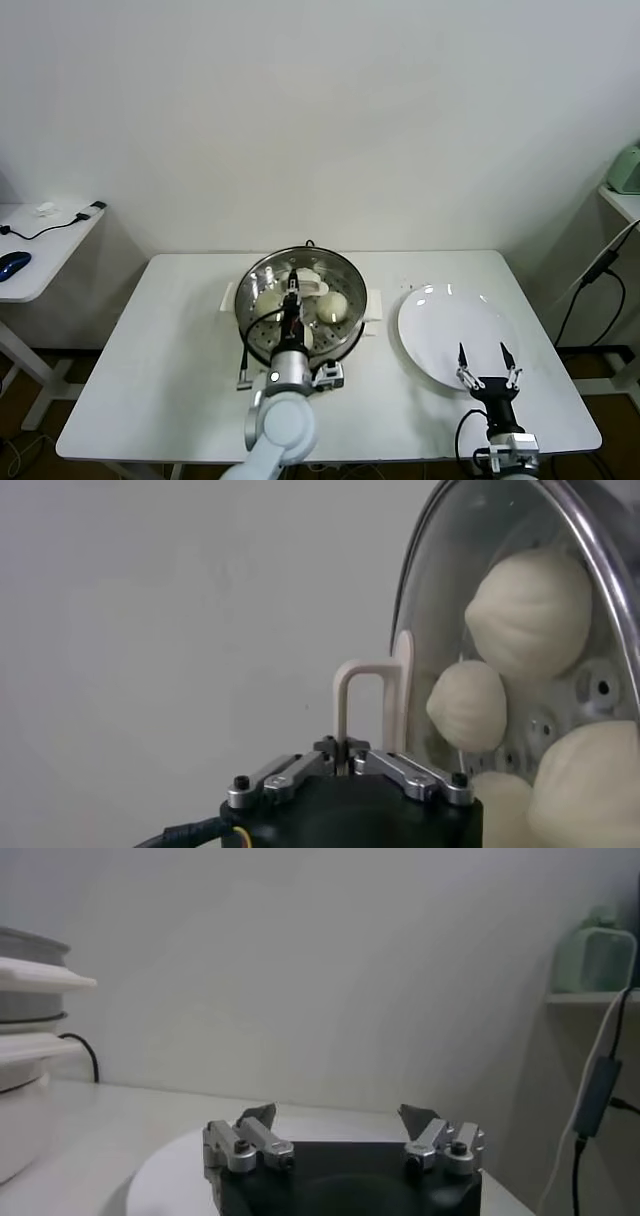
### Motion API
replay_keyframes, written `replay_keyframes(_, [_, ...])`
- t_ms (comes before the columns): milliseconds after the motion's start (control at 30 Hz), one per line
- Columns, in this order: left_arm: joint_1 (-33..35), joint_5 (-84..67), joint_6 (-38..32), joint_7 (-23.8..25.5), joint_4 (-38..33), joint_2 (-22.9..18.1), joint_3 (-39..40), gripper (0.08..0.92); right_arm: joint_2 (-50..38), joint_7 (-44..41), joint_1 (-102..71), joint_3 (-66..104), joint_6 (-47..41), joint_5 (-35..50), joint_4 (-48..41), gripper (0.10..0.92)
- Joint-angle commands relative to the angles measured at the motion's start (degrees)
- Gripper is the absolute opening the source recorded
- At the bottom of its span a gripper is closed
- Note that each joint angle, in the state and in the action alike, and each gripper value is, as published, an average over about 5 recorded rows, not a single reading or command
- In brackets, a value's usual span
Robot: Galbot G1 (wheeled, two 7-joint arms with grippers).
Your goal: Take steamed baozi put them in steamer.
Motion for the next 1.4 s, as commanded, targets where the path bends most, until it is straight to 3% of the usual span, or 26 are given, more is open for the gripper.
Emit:
replay_keyframes(33, [-0.3, 0.8, 0.1, 0.1, 0.6, -0.2, 0.2, 0.199, -0.1, -0.4, -0.1, -0.1, -0.3, -0.3, 0.5, 0.823])
replay_keyframes(467, [3.5, -6.0, -0.8, 3.2, -10.6, 3.2, 0.2, 0.588, -0.2, -0.7, -0.4, -0.9, -1.5, -0.3, 1.0, 0.823])
replay_keyframes(567, [5.5, -13.8, -3.2, 0.6, -15.1, 5.3, -0.5, 0.675, -0.3, -0.1, -0.6, -1.2, -1.7, 0.2, 1.3, 0.823])
replay_keyframes(700, [9.2, -30.4, -9.5, -6.5, -20.8, 8.5, -4.4, 0.779, -0.4, -0.2, -0.2, -1.3, -1.6, 0.9, 1.6, 0.823])
replay_keyframes(900, [15.0, -62.2, -24.6, -16.5, -22.0, 9.9, -21.1, 0.822, -0.6, -0.3, -0.1, -1.6, -3.2, 4.1, 2.7, 0.823])
replay_keyframes(1033, [19.5, -89.0, -32.2, -17.2, -19.7, 10.6, -37.7, 0.823, -0.8, -0.4, 0.0, -1.9, -2.8, 5.2, 2.3, 0.823])
replay_keyframes(1133, [22.9, -105.6, -36.0, -16.7, -13.8, 14.3, -45.9, 0.823, -0.9, -0.5, 0.0, -2.1, -2.2, 5.5, 2.0, 0.823])
replay_keyframes(1233, [25.3, -112.8, -39.6, -15.6, -7.1, 17.3, -48.1, 0.823, -0.9, -0.5, 0.2, -2.1, -1.6, 6.1, 1.5, 0.823])
replay_keyframes(1400, [25.8, -114.0, -44.2, -13.9, 0.8, 17.7, -45.7, 0.823, -0.9, -0.3, 0.8, -2.1, -1.6, 6.3, 0.4, 0.823])
